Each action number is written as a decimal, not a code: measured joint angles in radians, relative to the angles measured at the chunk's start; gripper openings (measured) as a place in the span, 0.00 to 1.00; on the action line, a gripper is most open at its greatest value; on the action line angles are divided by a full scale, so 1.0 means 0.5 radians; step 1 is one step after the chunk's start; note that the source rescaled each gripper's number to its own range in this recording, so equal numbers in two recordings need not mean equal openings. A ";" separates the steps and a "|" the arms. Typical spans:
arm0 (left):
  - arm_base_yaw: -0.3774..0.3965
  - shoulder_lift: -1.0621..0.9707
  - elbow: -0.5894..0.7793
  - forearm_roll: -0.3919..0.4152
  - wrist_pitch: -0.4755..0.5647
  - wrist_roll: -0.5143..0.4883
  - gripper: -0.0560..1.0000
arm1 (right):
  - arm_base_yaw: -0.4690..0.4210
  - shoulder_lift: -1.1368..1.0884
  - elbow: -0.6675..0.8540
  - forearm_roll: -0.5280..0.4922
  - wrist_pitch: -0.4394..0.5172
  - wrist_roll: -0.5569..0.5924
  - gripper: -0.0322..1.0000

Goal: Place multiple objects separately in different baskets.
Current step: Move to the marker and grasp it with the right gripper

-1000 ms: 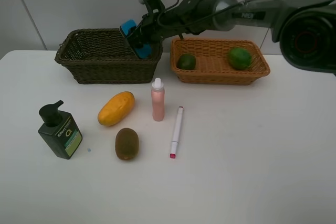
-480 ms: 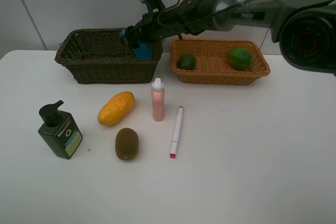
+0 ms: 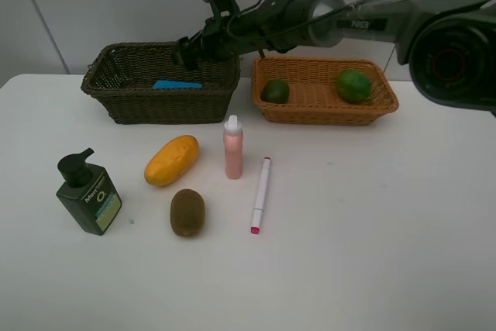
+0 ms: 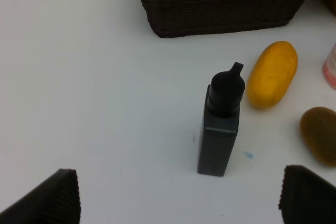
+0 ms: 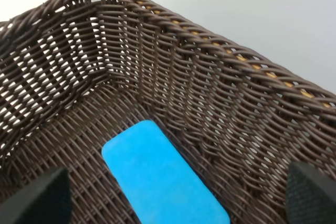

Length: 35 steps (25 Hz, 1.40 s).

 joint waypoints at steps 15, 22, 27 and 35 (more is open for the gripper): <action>0.000 0.000 0.000 0.000 0.000 0.000 1.00 | 0.000 -0.486 0.000 -0.700 0.503 1.033 0.98; 0.000 0.000 0.000 0.000 0.000 0.000 1.00 | 0.000 -0.719 0.000 -1.567 1.327 2.176 0.94; 0.000 0.000 0.000 0.000 0.000 0.000 1.00 | 0.005 -0.774 0.009 -1.758 1.749 2.587 0.89; 0.000 0.000 0.000 0.002 0.000 0.000 1.00 | 0.097 -0.780 0.204 -1.818 1.781 2.937 0.85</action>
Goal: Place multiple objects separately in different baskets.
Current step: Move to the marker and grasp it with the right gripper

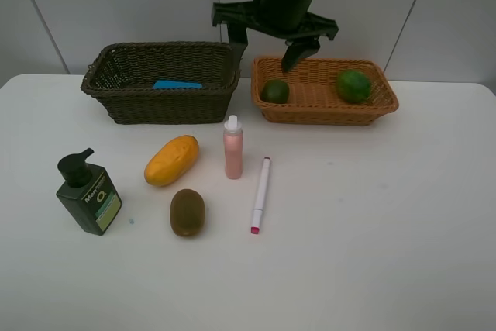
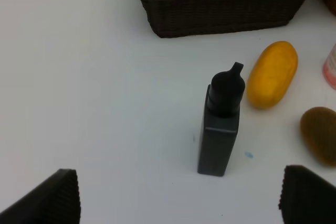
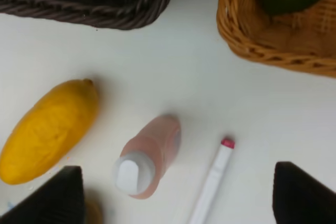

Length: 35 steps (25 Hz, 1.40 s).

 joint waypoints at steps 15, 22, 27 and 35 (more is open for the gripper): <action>0.000 0.000 0.000 0.004 0.000 0.000 1.00 | 0.046 -0.286 0.685 -0.109 0.000 0.308 0.83; 0.000 0.000 0.000 0.004 0.000 0.000 1.00 | 0.070 -0.286 0.998 0.002 -0.296 0.310 0.83; 0.000 0.000 0.000 0.004 0.000 0.000 1.00 | 0.074 -0.284 1.149 0.038 -0.526 0.310 0.83; 0.000 0.000 0.000 0.004 0.000 0.000 1.00 | 0.136 -0.137 1.166 0.052 -0.639 0.310 0.83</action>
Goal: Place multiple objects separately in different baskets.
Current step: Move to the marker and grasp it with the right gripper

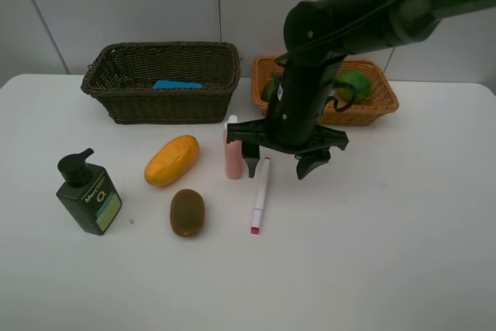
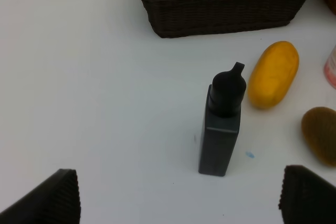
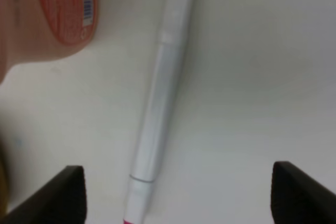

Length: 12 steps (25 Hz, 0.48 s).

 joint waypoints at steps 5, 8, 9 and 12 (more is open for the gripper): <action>0.000 0.000 0.000 0.000 0.000 0.000 1.00 | 0.030 0.047 0.000 0.027 -0.082 0.032 0.83; 0.000 0.000 0.000 0.000 0.000 0.000 1.00 | 0.039 0.068 0.000 0.028 -0.089 0.070 0.83; 0.000 0.000 0.000 0.000 0.000 0.000 1.00 | 0.045 0.077 0.000 0.028 -0.091 0.088 0.83; 0.000 0.000 0.000 0.000 0.000 0.000 1.00 | 0.050 0.115 0.000 0.040 -0.094 0.104 0.83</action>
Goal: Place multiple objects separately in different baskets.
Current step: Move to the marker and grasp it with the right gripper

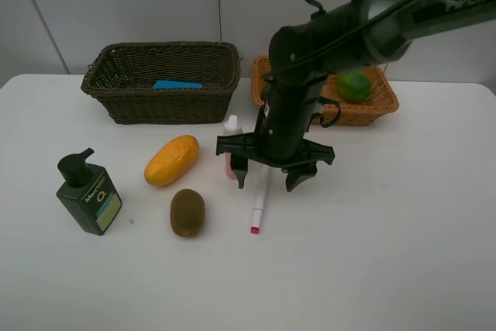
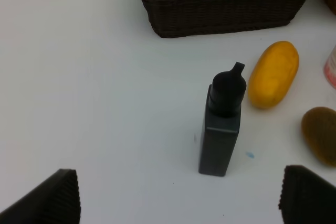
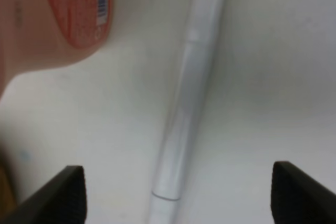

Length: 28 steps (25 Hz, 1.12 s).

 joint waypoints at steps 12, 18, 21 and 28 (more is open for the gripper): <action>0.000 0.000 0.000 0.000 0.000 0.000 1.00 | 0.000 0.075 0.000 0.058 -0.030 0.090 0.83; 0.000 0.000 0.000 0.001 0.000 0.000 1.00 | 0.000 0.097 0.000 0.067 -0.063 0.101 0.83; 0.000 0.000 0.000 0.001 0.000 0.000 1.00 | 0.000 0.099 0.000 0.067 -0.065 0.107 0.83; 0.000 0.000 0.000 0.001 0.000 0.000 1.00 | 0.000 0.100 0.000 0.068 -0.064 0.136 0.83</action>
